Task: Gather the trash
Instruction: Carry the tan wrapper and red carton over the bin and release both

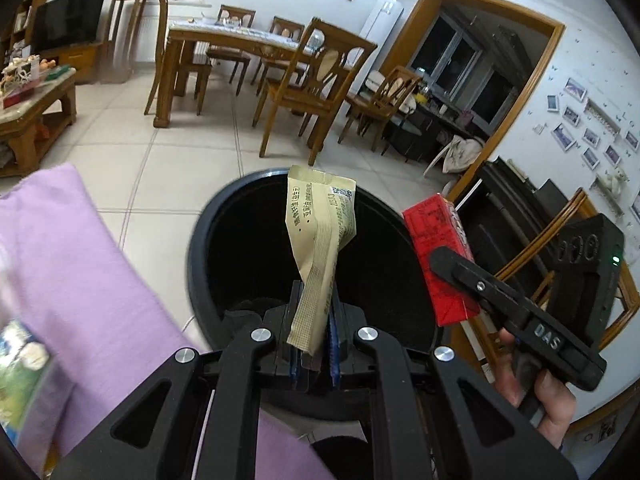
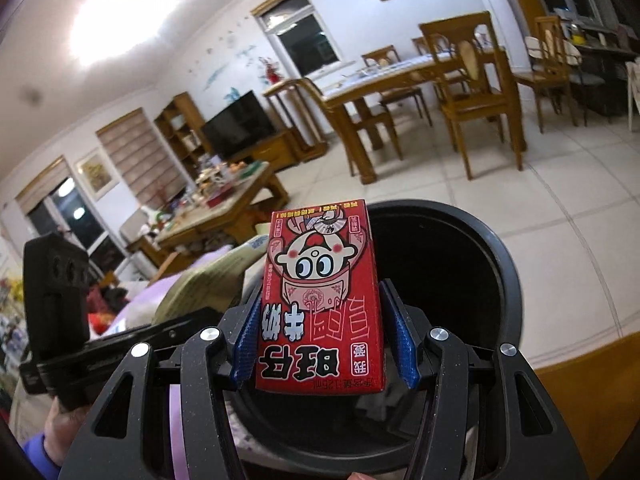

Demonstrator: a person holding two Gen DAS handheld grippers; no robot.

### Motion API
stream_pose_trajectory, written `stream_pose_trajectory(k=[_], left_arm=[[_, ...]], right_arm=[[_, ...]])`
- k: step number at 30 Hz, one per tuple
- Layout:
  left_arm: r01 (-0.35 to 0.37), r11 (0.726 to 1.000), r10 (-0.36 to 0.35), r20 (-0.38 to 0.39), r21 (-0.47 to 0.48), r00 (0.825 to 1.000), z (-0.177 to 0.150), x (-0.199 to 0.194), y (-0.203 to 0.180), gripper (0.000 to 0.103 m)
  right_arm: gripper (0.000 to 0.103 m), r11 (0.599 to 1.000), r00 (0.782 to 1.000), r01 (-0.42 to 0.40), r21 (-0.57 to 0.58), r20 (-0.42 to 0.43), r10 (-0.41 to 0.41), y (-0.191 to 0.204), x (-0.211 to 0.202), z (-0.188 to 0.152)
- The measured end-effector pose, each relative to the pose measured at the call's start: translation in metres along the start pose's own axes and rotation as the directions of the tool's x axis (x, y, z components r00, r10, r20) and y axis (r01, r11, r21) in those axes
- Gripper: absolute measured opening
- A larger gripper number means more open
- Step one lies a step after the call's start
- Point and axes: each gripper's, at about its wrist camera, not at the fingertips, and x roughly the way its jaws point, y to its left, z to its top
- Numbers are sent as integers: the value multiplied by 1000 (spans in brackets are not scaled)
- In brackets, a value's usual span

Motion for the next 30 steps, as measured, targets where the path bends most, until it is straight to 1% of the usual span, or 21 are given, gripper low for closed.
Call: stream_pose_trajectory(k=[2, 4, 12, 14, 17, 18, 24, 27, 28, 30], left_arm=[[1, 1000, -1, -19, -2, 1000, -3, 10, -5, 12], [-6, 1000, 6, -41, 3, 999, -5, 20, -5, 12], [-22, 1000, 23, -84, 8, 996, -7, 32, -4, 12], [-24, 1000, 25, -88, 8, 996, -8, 31, -5, 14], [-26, 1000, 27, -92, 12, 995, -7, 28, -8, 15], [-26, 1000, 27, -93, 12, 995, -8, 27, -9, 15], [-24, 1000, 24, -81, 3, 996, -10, 10, -9, 15], [-17, 1000, 16, -59, -7, 998, -12, -11, -7, 15], [-16, 1000, 15, -53, -8, 998, -12, -16, -6, 16], [-16, 1000, 16, -35, -15, 999, -12, -33, 0, 34]], right_arm=[[55, 1000, 1000, 7, 8, -10, -7, -9, 5, -2], [55, 1000, 1000, 16, 8, -16, -16, -7, 11, -2], [55, 999, 999, 33, 9, -29, -33, -10, 25, -6], [57, 999, 999, 38, 8, -36, -38, -10, 27, -8], [72, 999, 999, 42, 15, -31, -41, -3, 29, -7], [72, 999, 999, 44, 13, -30, -43, 4, 27, -9], [72, 999, 999, 44, -8, -24, -45, 18, 26, -9], [72, 999, 999, 35, -24, -21, -36, 31, 23, -9], [72, 999, 999, 30, -33, -21, -31, 38, 23, -9], [72, 999, 1000, 16, -50, -23, -17, 52, 21, -10]])
